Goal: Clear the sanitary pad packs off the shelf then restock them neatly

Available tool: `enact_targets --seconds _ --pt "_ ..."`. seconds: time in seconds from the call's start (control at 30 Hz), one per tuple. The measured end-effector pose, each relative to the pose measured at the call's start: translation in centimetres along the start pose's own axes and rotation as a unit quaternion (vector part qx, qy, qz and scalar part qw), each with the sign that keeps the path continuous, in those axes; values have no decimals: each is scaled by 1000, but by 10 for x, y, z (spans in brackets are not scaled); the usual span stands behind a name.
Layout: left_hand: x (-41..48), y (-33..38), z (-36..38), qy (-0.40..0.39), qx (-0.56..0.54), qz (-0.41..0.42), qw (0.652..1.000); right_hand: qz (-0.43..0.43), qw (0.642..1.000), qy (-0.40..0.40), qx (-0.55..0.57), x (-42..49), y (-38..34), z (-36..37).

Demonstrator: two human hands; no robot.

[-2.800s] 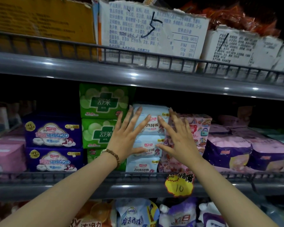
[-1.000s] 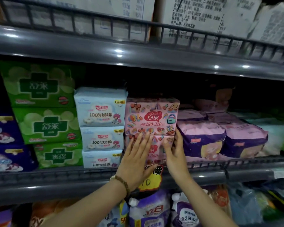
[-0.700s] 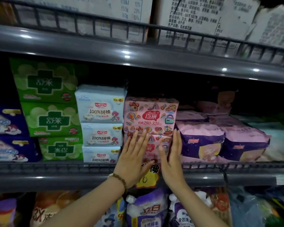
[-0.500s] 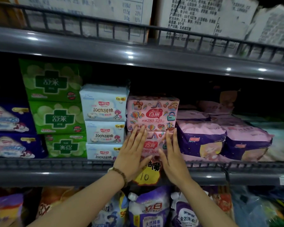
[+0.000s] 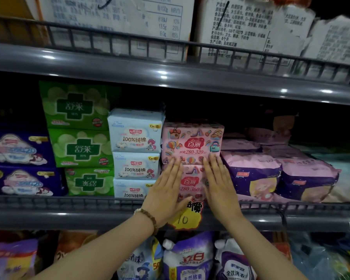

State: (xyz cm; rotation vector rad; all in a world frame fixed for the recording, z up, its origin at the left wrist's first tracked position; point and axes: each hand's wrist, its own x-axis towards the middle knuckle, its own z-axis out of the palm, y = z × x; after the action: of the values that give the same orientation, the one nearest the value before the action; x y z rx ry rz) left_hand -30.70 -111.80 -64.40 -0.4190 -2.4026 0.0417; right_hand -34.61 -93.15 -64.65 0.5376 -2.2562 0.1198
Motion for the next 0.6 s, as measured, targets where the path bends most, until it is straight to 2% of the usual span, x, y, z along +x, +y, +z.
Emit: enact_targets --seconds 0.1,0.13,0.2,0.33,0.5,0.6 --pt "-8 -11 -21 104 18 93 990 -46 999 11 -11 2 -19 -10" --pt "-10 -18 -29 131 32 99 986 -60 998 11 -14 5 -24 -11" --pt "-11 -37 -40 157 76 48 984 -77 996 8 -34 12 -31 -10" --pt "-6 -75 -45 119 146 -61 980 -77 994 -3 -75 21 -34 4" --pt "1 -89 -45 86 161 -76 980 -60 992 -15 -107 27 -35 10" --pt "2 -88 -47 78 159 -82 981 -57 992 11 -110 28 -39 9"
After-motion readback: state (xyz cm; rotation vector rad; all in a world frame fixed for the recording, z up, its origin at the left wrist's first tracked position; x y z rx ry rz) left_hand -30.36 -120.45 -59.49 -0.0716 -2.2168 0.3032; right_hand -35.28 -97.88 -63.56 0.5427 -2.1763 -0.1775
